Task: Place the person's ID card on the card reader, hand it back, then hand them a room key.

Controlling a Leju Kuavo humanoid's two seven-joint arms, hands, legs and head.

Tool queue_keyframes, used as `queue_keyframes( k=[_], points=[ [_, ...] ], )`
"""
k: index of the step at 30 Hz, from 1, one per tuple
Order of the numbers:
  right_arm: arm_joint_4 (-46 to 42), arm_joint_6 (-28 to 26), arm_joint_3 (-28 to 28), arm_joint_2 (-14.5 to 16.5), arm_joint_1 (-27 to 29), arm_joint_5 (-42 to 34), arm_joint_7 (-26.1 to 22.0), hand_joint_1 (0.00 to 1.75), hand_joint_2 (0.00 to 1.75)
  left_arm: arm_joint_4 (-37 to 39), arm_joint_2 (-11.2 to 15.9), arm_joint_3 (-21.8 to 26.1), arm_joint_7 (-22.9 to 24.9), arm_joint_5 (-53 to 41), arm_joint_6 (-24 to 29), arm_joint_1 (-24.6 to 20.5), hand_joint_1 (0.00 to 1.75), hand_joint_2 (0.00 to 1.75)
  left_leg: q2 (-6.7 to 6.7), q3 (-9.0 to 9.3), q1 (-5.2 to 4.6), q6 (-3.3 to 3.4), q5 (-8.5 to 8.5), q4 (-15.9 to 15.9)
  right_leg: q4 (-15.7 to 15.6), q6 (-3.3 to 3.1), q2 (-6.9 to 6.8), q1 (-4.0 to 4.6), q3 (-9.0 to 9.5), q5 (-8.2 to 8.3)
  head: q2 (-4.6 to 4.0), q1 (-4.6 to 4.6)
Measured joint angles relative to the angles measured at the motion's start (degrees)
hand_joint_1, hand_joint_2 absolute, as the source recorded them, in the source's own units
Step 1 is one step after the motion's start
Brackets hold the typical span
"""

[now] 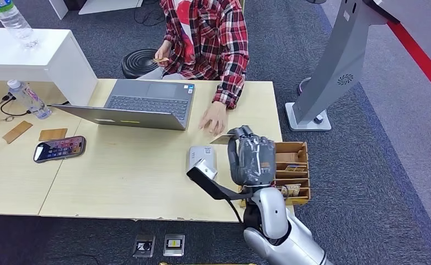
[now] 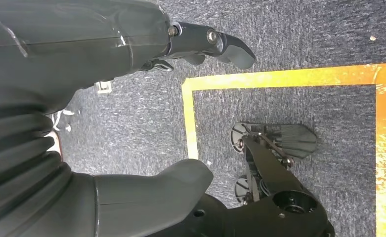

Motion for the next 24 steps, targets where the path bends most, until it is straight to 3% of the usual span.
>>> queue_keyframes(
  k=[5, 11, 17, 24],
  points=[
    [-8.4, -0.4, -6.7, -6.2, 0.0, 2.9, 7.6, 1.75, 1.75, 0.2, 0.0, 0.0, -0.1, 0.2, 0.1, 0.1, 0.00, 1.75, 0.03, 0.01, -0.02, 0.00, 0.00, 0.0, 0.0, 0.01, 0.02, -0.03, 0.01, 0.02, 0.00, -0.01],
    [-7.9, -0.6, -12.7, -10.3, -3.8, -6.2, 8.4, 1.75, 1.75, 0.2, 0.0, 0.0, -0.5, -0.9, -0.2, 0.0, 0.00, 1.75, 0.02, 0.01, -0.02, 0.00, 0.01, 0.0, 0.0, 0.02, 0.01, -0.03, 0.01, 0.05, 0.00, -0.01],
    [-2.2, 3.6, -14.4, -11.4, -8.6, -8.8, 8.4, 1.75, 1.75, 0.3, 0.0, 0.0, -0.4, -1.6, -0.6, -0.3, 0.00, 1.75, -0.03, -0.02, 0.00, -0.01, 0.03, 0.0, 0.1, 0.01, -0.02, -0.02, 0.01, 0.04, 0.00, -0.01],
    [3.0, 7.1, -14.0, -11.4, -10.3, -9.7, 8.2, 1.75, 1.75, 0.3, 0.1, 0.0, 1.1, -1.6, -1.0, -0.3, 0.00, 1.75, -0.08, -0.06, -0.01, -0.01, 0.03, 0.0, 0.1, 0.01, -0.04, -0.01, 0.00, 0.03, 0.00, -0.01]
  ],
)
